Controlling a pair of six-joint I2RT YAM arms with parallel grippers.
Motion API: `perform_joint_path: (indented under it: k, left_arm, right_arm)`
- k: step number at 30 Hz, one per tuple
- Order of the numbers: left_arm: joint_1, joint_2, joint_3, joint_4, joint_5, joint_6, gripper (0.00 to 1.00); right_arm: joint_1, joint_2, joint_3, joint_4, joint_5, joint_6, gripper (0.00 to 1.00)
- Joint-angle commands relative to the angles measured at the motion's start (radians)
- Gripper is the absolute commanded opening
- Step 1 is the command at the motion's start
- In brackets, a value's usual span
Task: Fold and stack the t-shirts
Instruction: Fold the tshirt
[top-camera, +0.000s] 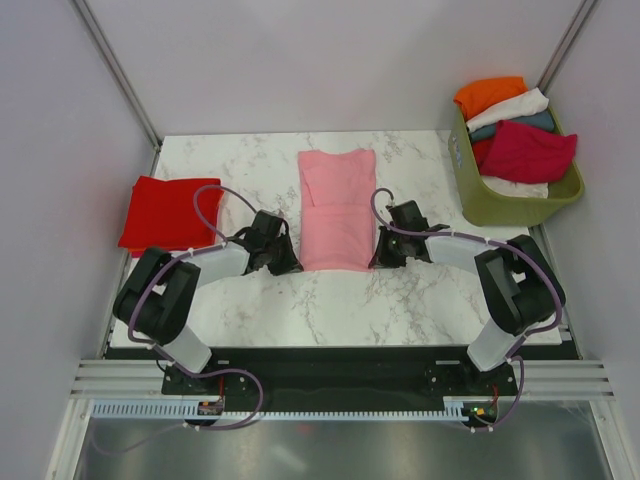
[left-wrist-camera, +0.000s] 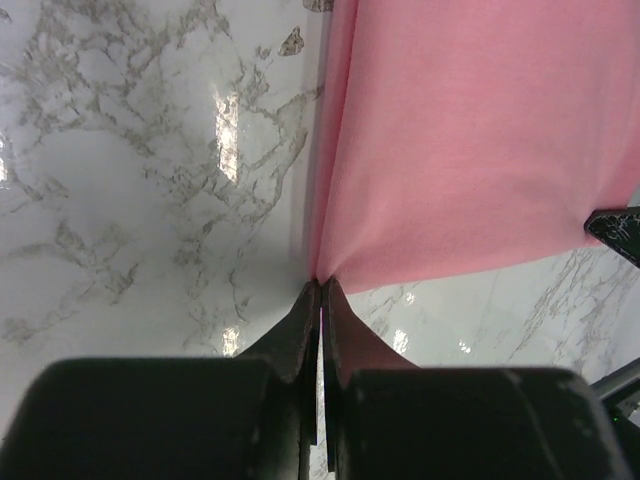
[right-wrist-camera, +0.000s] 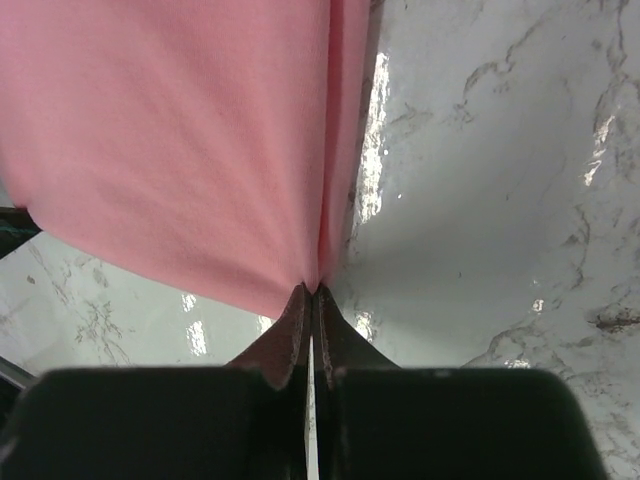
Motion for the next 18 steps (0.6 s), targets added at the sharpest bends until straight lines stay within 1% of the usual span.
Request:
perform_joint_path:
  k: [1,10,18]
  left_arm:
    - [-0.004,-0.026,0.005,0.013,-0.007,0.006,0.02]
    - [-0.004,-0.207,-0.04,-0.06,-0.007,0.023,0.02]
    - [-0.007,-0.386,-0.081,-0.125,0.033,0.012,0.02]
  right_arm:
    - [0.004,-0.031,-0.004,-0.024,-0.009,-0.001,0.0]
    - [0.006,-0.203,-0.024,-0.096,-0.058,-0.002,0.0]
    - [0.007,-0.369,-0.043,-0.192,-0.077,-0.013,0.0]
